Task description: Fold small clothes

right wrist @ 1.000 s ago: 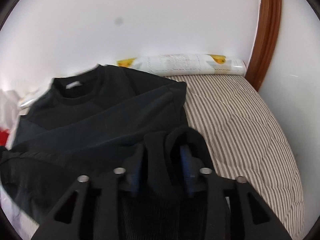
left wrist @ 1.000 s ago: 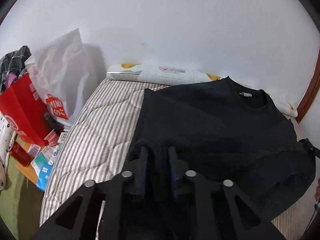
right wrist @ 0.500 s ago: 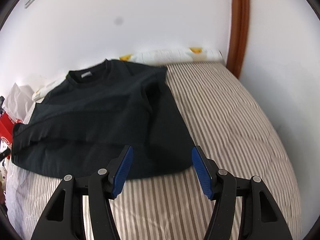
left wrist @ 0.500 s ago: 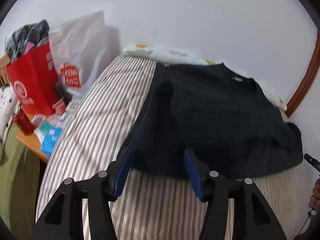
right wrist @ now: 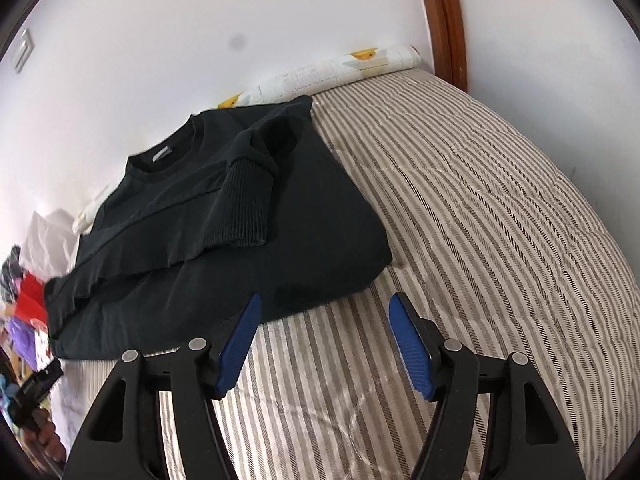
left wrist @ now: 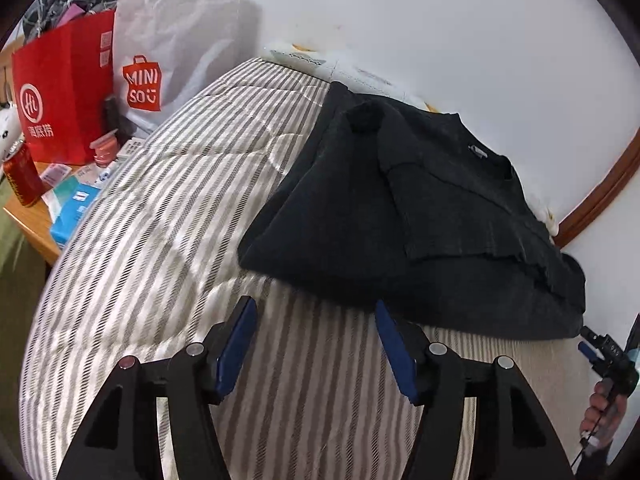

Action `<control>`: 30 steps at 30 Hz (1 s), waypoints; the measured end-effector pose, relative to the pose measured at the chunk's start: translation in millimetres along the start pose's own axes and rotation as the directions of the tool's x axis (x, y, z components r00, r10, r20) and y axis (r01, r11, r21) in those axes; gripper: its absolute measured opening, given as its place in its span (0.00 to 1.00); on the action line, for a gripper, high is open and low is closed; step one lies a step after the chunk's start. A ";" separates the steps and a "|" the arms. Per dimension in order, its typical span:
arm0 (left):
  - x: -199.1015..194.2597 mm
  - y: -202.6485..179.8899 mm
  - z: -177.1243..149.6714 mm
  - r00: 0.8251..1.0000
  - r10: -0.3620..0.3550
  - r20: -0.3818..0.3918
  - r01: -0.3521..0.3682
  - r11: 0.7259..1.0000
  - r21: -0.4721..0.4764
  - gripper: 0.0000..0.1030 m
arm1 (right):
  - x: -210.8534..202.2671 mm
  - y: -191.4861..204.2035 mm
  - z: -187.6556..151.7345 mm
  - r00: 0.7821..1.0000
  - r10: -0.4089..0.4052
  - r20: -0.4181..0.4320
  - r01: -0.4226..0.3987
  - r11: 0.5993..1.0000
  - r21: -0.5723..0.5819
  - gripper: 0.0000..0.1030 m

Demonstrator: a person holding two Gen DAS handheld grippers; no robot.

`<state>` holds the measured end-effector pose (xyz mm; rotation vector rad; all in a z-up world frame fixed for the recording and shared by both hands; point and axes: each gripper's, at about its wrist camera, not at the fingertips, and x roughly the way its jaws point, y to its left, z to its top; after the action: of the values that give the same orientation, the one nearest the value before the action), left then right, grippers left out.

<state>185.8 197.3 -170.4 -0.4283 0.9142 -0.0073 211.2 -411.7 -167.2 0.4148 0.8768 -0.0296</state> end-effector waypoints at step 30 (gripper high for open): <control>-23.1 -39.3 -3.2 0.991 0.121 0.047 -0.127 0.983 0.134 0.10 | -15.3 13.0 2.2 0.995 -0.047 0.085 0.058 0.989 -0.133 0.13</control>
<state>176.0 164.5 -140.2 -0.2429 0.8954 0.0519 205.4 -402.7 -150.0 0.2612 0.8038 -0.0353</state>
